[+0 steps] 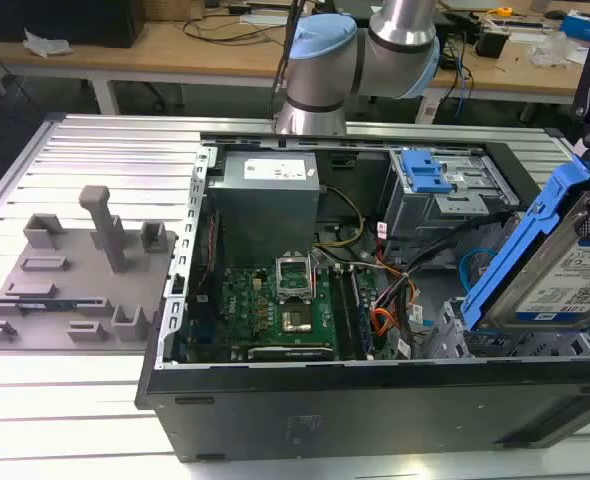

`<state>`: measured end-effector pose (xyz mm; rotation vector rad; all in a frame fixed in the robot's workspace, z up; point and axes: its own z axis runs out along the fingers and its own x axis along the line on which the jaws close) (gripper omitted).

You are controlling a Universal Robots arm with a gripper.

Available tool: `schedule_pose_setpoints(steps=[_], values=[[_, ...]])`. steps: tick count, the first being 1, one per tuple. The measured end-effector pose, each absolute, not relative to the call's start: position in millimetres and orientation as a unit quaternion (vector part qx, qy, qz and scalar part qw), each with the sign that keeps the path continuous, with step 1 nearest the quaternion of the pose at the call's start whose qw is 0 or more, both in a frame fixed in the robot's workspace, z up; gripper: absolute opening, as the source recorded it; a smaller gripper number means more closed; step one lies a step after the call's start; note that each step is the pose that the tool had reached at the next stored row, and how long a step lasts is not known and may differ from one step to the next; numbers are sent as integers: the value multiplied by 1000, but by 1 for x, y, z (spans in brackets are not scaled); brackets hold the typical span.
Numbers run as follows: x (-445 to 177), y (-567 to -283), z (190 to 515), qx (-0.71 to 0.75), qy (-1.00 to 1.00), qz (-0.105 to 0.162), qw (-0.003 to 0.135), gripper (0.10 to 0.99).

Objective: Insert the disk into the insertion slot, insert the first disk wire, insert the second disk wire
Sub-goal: 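Insert the disk into the insertion slot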

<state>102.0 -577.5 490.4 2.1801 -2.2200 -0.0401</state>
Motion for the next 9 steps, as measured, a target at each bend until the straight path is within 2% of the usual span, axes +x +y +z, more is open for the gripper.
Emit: schedule_pose_setpoints(steps=[9], values=[[102, -577, 491, 701, -713, -13, 15, 365]])
